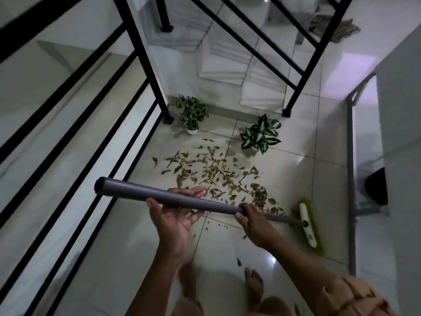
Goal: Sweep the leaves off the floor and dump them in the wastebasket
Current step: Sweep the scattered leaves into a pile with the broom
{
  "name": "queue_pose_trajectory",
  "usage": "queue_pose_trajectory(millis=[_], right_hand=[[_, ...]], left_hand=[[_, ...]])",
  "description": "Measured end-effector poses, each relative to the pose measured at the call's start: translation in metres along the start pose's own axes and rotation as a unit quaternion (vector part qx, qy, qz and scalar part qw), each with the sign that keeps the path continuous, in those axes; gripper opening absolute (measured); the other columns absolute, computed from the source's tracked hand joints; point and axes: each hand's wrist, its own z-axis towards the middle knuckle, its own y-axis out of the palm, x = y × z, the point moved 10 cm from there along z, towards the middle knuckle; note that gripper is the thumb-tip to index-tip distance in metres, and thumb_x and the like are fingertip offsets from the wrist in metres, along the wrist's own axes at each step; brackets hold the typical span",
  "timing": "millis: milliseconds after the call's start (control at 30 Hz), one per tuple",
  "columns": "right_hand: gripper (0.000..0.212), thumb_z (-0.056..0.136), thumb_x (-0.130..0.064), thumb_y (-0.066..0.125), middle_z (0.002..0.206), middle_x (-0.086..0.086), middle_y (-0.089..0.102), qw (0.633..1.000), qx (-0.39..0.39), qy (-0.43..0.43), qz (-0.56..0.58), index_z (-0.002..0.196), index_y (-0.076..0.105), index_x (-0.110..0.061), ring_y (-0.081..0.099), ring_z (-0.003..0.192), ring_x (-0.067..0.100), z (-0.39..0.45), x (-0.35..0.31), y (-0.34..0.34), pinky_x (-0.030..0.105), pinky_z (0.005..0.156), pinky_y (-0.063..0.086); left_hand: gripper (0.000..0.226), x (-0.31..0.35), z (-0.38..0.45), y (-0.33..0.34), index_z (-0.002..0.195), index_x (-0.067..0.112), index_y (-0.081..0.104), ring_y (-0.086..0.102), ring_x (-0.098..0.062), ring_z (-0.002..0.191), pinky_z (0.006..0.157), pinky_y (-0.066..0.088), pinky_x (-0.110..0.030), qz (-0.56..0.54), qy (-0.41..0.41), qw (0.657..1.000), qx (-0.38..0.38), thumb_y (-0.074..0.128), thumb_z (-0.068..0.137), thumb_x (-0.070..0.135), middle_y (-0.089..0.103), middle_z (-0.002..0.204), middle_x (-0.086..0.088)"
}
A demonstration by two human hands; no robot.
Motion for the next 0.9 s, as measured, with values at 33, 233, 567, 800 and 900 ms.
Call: queue_pose_trajectory(millis=[33, 233, 567, 800, 900], right_hand=[[0.032, 0.093, -0.044, 0.034, 0.106, -0.003, 0.044, 1.000, 0.006, -0.001, 0.006, 0.114, 0.042, -0.022, 0.047, 0.092, 0.013, 0.004, -0.009, 0.005, 0.026, 0.077, 0.040], [0.031, 0.092, -0.044, 0.036, 0.112, 0.003, 0.047, 0.998, 0.034, -0.004, 0.060, 0.110, 0.045, -0.020, 0.046, 0.098, 0.016, 0.037, -0.086, 0.045, 0.031, 0.084, 0.042], [0.024, 0.094, -0.035, 0.039, 0.107, 0.005, 0.050, 0.997, 0.013, -0.036, 0.063, 0.110, 0.046, -0.018, 0.048, 0.092, 0.017, 0.067, -0.170, 0.054, 0.025, 0.072, 0.044], [0.024, 0.094, -0.034, 0.039, 0.103, -0.001, 0.045, 0.998, 0.043, 0.039, 0.036, 0.111, 0.046, -0.020, 0.046, 0.090, 0.013, 0.049, -0.109, 0.019, 0.023, 0.073, 0.039], [0.018, 0.094, -0.033, 0.039, 0.102, 0.001, 0.049, 0.994, 0.058, 0.089, 0.030, 0.105, 0.046, -0.022, 0.049, 0.084, 0.012, 0.036, -0.060, 0.008, 0.028, 0.074, 0.046]], left_hand=[[0.081, 0.007, 0.004, -0.006, 0.067, 0.019, 0.064, 0.064, -0.032, 0.103, 0.091, 0.045, -0.053, 0.002, -0.001, 1.000, -0.006, 0.055, 0.032, 0.091, 0.072, 0.091, -0.011], [0.094, 0.070, 0.039, -0.066, 0.078, 0.010, 0.055, 0.066, -0.029, 0.098, 0.087, 0.045, -0.051, 0.037, 0.011, 0.999, -0.021, 0.054, 0.031, 0.092, 0.072, 0.086, -0.010], [0.082, 0.142, 0.069, -0.106, 0.064, 0.020, 0.065, 0.068, -0.031, 0.094, 0.083, 0.047, -0.051, 0.057, 0.047, 0.995, -0.067, 0.055, 0.025, 0.091, 0.073, 0.080, -0.009], [0.088, 0.094, 0.074, -0.055, 0.071, 0.015, 0.057, 0.067, -0.026, 0.094, 0.077, 0.051, -0.048, 0.029, -0.009, 0.994, -0.106, 0.051, 0.030, 0.092, 0.071, 0.085, -0.009], [0.093, 0.057, 0.069, -0.022, 0.076, 0.012, 0.054, 0.067, -0.023, 0.094, 0.080, 0.050, -0.045, 0.028, -0.049, 0.991, -0.124, 0.052, 0.030, 0.092, 0.071, 0.087, -0.007]])
